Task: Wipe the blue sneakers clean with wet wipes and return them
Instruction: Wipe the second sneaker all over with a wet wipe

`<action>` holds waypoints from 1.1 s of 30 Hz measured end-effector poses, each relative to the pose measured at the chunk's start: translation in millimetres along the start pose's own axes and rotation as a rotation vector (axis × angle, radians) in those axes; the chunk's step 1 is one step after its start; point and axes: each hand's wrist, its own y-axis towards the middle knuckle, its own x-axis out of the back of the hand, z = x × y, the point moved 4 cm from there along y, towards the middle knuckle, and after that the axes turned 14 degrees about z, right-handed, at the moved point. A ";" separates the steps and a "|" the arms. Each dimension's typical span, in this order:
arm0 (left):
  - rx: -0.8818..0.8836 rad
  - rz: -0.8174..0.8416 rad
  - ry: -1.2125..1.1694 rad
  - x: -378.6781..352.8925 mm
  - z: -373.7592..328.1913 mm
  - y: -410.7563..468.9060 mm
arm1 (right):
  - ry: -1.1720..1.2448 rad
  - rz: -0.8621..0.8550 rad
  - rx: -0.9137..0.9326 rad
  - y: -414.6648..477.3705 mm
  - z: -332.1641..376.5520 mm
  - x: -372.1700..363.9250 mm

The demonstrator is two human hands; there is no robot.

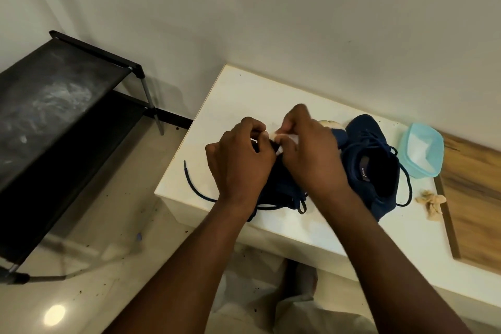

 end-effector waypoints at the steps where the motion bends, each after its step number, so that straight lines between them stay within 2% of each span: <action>1: -0.002 -0.003 -0.001 -0.1 -0.2 0.1 | 0.007 -0.047 -0.039 3.7 -10.1 8.4; 4: 0.000 -0.003 0.006 0.8 -0.6 1.2 | -0.011 -0.129 -0.100 5.8 -19.6 18.2; 8: 0.003 0.002 -0.001 -0.1 0.5 1.4 | -0.011 0.013 -0.001 -2.8 4.4 -10.8; 13: -0.001 -0.001 -0.002 0.2 -1.5 1.2 | -0.003 -0.173 -0.138 7.7 -29.0 26.5; 15: 0.004 0.000 0.004 0.2 -1.1 1.1 | -0.031 -0.101 -0.061 3.7 -10.6 8.6; 18: 0.009 0.013 -0.007 -0.4 -0.4 0.5 | 0.057 0.012 -0.016 -0.5 2.4 -5.9; 22: 0.003 0.001 0.003 0.2 -1.2 0.7 | 0.032 -0.162 -0.123 7.9 -27.8 24.3; 27: 0.015 0.009 -0.005 -0.2 0.4 0.2 | 0.035 -0.021 -0.006 -2.8 0.2 -7.4; 31: 0.008 0.004 -0.014 -0.1 -0.5 0.2 | 0.042 -0.161 -0.094 7.4 -25.1 18.1; 33: 0.014 0.004 -0.004 0.0 -0.1 0.4 | -0.029 -0.134 -0.070 3.8 -13.9 8.7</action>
